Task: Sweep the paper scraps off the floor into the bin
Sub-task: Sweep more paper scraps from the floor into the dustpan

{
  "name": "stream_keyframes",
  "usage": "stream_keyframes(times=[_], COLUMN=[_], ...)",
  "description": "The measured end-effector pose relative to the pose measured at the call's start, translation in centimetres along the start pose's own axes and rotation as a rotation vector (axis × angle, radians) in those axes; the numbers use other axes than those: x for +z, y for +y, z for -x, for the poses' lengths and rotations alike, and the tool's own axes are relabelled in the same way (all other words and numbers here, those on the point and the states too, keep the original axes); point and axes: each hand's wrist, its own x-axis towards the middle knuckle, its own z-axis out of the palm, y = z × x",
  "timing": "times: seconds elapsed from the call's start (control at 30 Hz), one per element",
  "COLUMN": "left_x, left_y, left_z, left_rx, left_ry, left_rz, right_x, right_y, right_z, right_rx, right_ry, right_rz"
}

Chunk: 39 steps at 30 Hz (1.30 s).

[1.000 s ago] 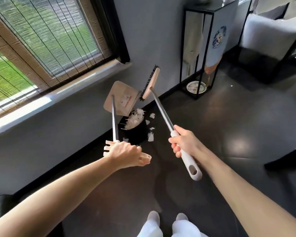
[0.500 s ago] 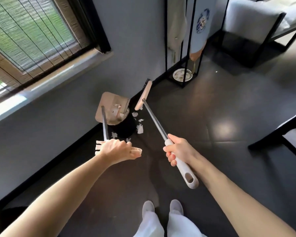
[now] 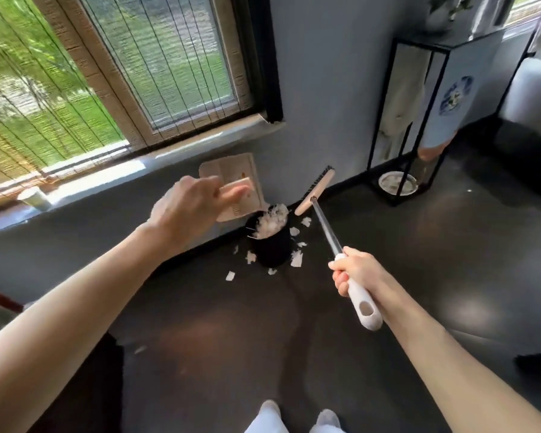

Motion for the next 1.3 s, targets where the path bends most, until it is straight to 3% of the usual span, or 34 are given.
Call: stream_keyframes(times=[0.1,0.17,0.4,0.53,0.67,0.87,1.07,1.3], left_x=[-3.4,-4.5,1.6,5.7,6.6,7.2,6.5,4.9], left_y=[-1.2,-2.6,-8.0,-8.3,-5.4,2.1,11.1,17.3], left_z=[2.3,4.4,17.1,28.1,40.0,57.6,73.9,93.2], left_rx=[-0.102,-0.196,-0.426,-0.652,-0.780,-1.082,-1.341,-1.716], left_ry=[0.328,0.436,0.296,0.246,0.225,0.258,0.307,0.534], left_rz=[0.293,0.380,0.831,0.716,0.856,0.396,0.360,0.268], right_x=[0.1,0.4,1.4,2.2,2.9,1.5,2.6,8.3], right_y=[-0.6,-0.3,6.3,11.7,18.1,30.0,36.9,48.4], right_z=[1.2,2.5,9.2,13.6,17.6,24.1,33.3,44.2], right_rx=[0.042,0.078,0.238,0.302,0.387,0.316,0.467,0.623], right_ry=[-0.029,-0.041,-0.082,-0.127,-0.238,-0.585,-0.896,-1.218], right_rz=[0.049,0.087,0.272,0.399,0.569,1.000,1.207,1.450])
